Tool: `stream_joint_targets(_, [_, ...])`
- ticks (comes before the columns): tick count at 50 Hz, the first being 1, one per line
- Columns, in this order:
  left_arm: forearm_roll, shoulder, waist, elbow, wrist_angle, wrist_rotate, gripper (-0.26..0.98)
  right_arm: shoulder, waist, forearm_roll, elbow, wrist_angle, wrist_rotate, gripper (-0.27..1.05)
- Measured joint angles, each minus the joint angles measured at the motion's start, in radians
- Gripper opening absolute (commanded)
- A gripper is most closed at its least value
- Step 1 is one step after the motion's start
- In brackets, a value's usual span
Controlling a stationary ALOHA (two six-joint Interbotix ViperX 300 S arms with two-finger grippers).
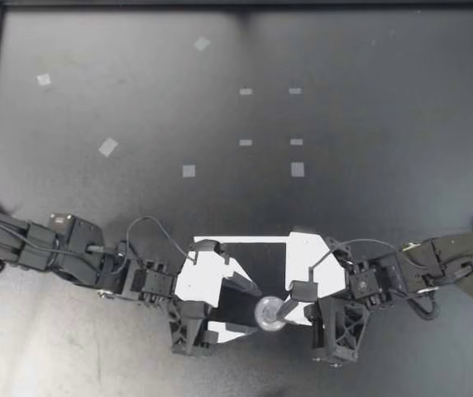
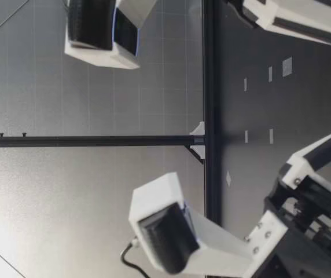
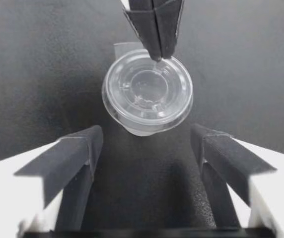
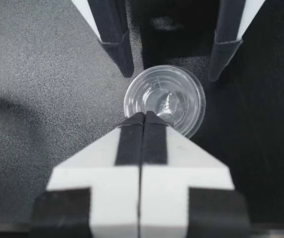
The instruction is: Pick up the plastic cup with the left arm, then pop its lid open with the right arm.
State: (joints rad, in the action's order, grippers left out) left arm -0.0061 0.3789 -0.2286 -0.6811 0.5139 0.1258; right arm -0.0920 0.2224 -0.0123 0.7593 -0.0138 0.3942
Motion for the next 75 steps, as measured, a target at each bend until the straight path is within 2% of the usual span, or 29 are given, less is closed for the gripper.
stream_joint_targets(38, [0.000,0.048,-0.002,0.054,-0.002,0.002,0.66,-0.018,0.002,0.000,0.029,0.000,0.035,-0.05])
stream_joint_targets(55, [-0.002,0.049,-0.003,0.091,-0.080,0.002,0.65,-0.018,0.002,0.000,0.031,-0.009,0.037,-0.05])
stream_joint_targets(60, [-0.003,0.048,-0.003,0.095,-0.101,0.002,0.60,-0.018,0.002,0.002,0.031,-0.009,0.037,-0.05])
stream_joint_targets(75, [-0.003,0.049,-0.003,0.109,-0.132,0.002,0.27,-0.018,0.002,0.003,0.034,-0.012,0.037,-0.05])
